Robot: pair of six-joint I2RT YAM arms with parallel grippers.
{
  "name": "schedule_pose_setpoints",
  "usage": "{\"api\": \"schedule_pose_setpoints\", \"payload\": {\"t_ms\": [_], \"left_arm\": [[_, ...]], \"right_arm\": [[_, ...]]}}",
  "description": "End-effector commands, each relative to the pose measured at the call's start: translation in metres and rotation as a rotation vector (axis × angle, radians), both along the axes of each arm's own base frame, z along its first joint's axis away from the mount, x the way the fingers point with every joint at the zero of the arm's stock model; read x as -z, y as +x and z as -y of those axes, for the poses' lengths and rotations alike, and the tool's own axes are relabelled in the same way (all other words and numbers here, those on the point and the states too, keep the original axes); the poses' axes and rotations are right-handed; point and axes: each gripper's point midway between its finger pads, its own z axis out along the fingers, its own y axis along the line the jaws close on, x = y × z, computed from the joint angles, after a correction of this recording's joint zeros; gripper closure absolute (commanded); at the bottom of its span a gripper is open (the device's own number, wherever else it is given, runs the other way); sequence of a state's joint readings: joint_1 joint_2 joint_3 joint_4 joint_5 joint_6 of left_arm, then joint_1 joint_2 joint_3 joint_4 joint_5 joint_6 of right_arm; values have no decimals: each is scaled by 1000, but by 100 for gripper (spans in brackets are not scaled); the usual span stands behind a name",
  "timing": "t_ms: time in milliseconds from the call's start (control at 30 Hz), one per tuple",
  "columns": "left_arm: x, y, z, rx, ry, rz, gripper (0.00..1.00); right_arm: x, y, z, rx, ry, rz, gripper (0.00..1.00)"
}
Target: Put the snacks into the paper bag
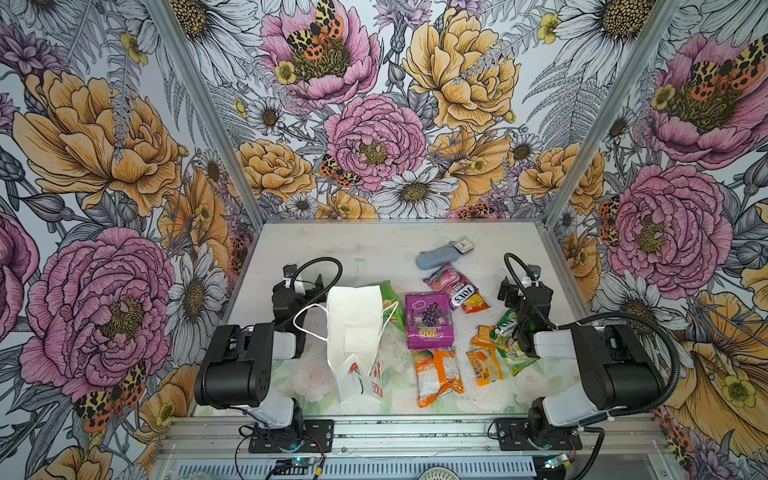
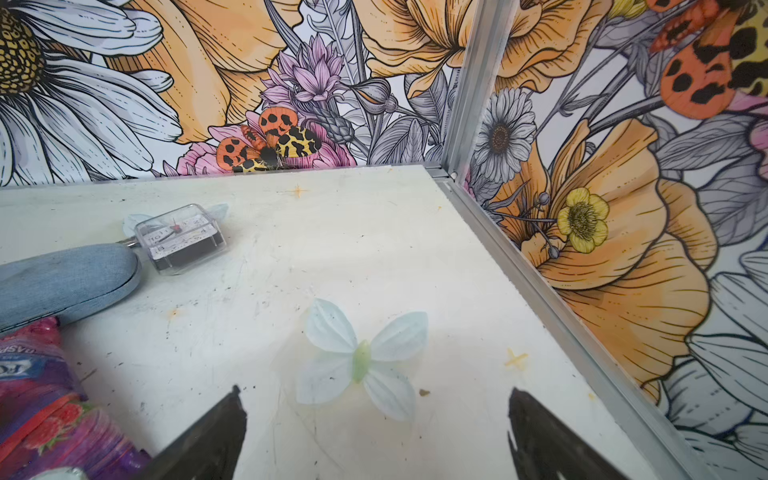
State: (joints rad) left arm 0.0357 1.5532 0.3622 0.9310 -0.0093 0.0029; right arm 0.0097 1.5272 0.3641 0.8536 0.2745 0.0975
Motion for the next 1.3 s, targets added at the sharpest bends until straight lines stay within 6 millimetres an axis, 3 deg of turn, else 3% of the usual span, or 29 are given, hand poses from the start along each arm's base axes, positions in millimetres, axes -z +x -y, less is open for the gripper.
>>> {"api": "schedule_pose_setpoints", "payload": {"t_ms": [0,1267], "left_arm": [[-9,5,3,15,3,25,1],[-9,4,1,22,-8,28,1]], "right_arm": [[-10,7,-2,-11,15,34,0],[-11,7,-3,-11,13,36,0]]}}
